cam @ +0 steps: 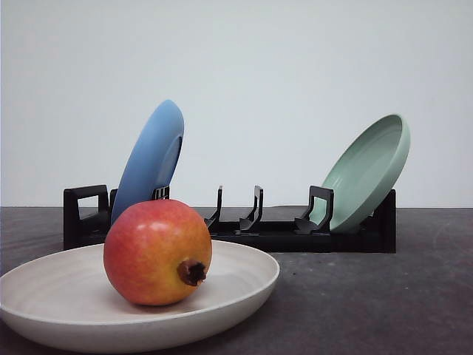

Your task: Place pomegranate in white plate

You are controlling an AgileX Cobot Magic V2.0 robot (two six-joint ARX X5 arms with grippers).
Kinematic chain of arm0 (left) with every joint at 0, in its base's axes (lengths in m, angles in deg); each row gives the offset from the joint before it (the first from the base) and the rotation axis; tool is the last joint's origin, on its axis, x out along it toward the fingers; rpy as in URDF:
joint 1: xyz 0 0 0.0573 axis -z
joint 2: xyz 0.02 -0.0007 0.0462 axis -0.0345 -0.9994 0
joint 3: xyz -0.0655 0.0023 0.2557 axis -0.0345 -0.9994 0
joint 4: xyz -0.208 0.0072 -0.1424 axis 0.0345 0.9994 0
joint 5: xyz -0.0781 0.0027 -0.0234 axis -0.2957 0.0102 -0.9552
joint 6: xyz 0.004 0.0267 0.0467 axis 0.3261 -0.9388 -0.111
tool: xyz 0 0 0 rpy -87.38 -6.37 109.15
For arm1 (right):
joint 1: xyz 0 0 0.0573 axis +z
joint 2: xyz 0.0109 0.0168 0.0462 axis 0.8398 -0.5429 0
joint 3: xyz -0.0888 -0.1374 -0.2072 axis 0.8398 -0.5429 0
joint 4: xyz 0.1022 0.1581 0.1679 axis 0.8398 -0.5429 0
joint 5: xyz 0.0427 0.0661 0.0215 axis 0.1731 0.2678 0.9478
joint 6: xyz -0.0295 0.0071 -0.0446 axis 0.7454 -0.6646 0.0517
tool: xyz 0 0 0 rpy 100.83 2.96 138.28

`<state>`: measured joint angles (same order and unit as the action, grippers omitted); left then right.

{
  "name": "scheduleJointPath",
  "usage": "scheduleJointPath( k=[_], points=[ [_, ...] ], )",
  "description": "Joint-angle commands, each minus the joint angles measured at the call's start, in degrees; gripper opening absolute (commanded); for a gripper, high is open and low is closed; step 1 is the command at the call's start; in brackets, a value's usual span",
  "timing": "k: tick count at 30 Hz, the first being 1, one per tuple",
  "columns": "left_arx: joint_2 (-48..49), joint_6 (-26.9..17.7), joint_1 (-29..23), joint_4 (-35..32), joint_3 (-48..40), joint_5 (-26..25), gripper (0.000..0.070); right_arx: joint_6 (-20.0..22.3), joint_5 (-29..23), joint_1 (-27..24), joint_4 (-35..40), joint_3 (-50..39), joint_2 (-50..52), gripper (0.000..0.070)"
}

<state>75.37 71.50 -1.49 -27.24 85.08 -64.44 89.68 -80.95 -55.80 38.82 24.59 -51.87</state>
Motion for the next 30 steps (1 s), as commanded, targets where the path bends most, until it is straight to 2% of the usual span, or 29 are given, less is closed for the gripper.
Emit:
scheduleJointPath(
  k=[1,4,12,15,30],
  points=[
    [0.09,-0.17,0.0,0.08,-0.66,-0.07,0.0,0.63,-0.48,-0.11,-0.16,-0.2,-0.05,0.0003],
    [0.09,-0.17,0.0,0.09,-0.66,-0.07,0.0,0.71,-1.96,-0.25,-2.52,-0.2,-0.05,0.0003],
    [0.09,-0.17,0.0,0.09,-0.66,-0.07,0.0,0.98,-2.17,-1.99,-2.44,-0.2,-0.05,0.0003],
    [0.09,-0.17,0.0,0.09,-0.66,-0.07,0.0,-1.26,-2.12,-2.79,-2.19,-0.2,-0.05,0.0003],
    [0.09,-0.17,0.0,0.09,-0.66,-0.07,0.0,-1.21,-2.18,-3.08,-0.91,-0.2,-0.05,0.0003]
  ],
)
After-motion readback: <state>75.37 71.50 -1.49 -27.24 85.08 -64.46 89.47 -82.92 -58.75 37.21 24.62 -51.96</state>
